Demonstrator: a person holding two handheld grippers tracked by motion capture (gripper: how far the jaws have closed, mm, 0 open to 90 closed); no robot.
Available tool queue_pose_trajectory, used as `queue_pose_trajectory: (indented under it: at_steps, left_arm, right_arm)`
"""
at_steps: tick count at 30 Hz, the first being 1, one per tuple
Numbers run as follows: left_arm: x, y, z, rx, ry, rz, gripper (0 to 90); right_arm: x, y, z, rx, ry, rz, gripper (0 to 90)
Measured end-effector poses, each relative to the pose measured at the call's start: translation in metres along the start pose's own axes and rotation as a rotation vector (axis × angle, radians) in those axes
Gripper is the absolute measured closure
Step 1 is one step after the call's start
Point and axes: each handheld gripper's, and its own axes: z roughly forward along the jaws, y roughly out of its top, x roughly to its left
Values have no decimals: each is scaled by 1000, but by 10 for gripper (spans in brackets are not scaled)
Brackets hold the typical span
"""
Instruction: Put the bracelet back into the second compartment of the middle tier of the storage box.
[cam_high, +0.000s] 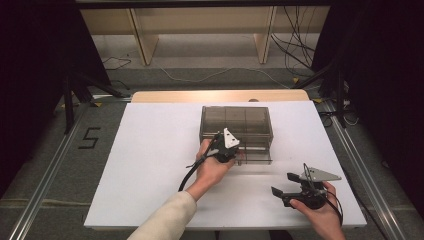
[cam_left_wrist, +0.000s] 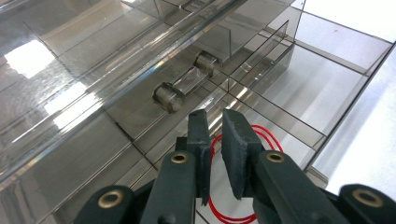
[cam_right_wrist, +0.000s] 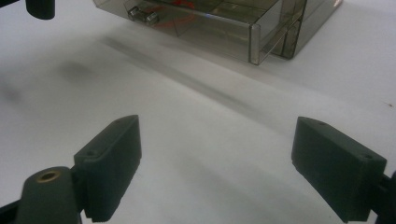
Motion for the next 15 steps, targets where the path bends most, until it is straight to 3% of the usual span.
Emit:
queue_pose_trajectory:
  at_steps: [9,15]
  left_arm:
    - [4,3,-19,-27,-27,-2,704]
    - [11,5,-30,-51,-39,-35,608]
  right_arm:
    - [0,0,0,1,0,-2,168]
    - [0,0,1,-2,1,-9,168]
